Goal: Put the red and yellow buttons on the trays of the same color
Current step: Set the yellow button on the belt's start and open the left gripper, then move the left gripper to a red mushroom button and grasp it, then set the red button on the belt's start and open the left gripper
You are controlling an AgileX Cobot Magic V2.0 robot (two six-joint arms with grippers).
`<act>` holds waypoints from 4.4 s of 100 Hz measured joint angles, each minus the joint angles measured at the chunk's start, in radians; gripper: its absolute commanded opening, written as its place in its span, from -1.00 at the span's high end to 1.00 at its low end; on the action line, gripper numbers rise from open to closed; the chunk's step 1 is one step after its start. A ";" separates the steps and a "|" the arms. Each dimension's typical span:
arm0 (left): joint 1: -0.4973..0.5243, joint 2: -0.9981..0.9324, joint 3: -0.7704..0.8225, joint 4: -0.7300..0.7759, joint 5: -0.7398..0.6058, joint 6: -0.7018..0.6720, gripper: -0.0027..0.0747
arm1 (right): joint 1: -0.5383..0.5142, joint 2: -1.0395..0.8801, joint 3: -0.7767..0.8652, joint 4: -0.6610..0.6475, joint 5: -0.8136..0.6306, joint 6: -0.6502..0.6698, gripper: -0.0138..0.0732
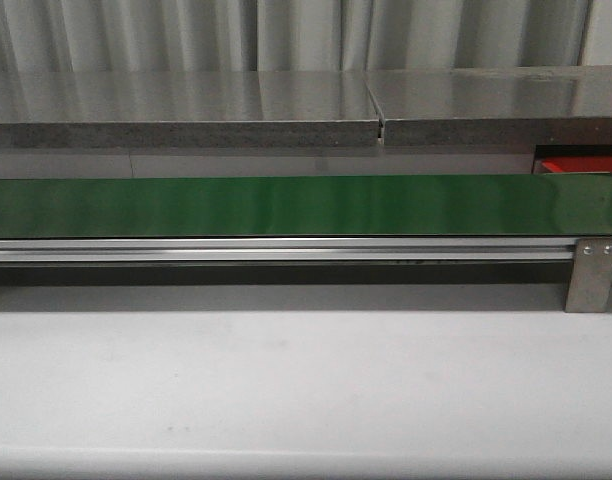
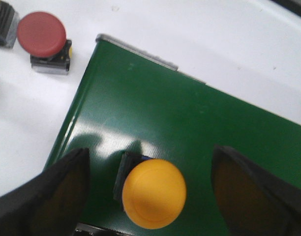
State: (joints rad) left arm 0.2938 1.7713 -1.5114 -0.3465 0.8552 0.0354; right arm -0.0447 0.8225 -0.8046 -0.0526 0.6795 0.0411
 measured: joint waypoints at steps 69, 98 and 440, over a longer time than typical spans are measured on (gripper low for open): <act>0.172 -0.015 -0.051 0.074 0.011 0.007 -0.40 | 0.000 0.000 0.000 0.000 0.000 0.002 0.84; 0.228 0.024 -0.051 0.126 0.003 0.007 -0.40 | 0.000 0.000 0.000 0.000 0.000 0.000 0.84; 0.008 -0.043 0.190 0.126 -0.296 0.009 0.49 | 0.000 0.000 0.000 0.000 0.000 0.000 0.84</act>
State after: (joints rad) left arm 0.3020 1.7281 -1.3218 -0.2203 0.5594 0.0447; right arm -0.0447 0.8225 -0.8046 -0.0526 0.6795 0.0412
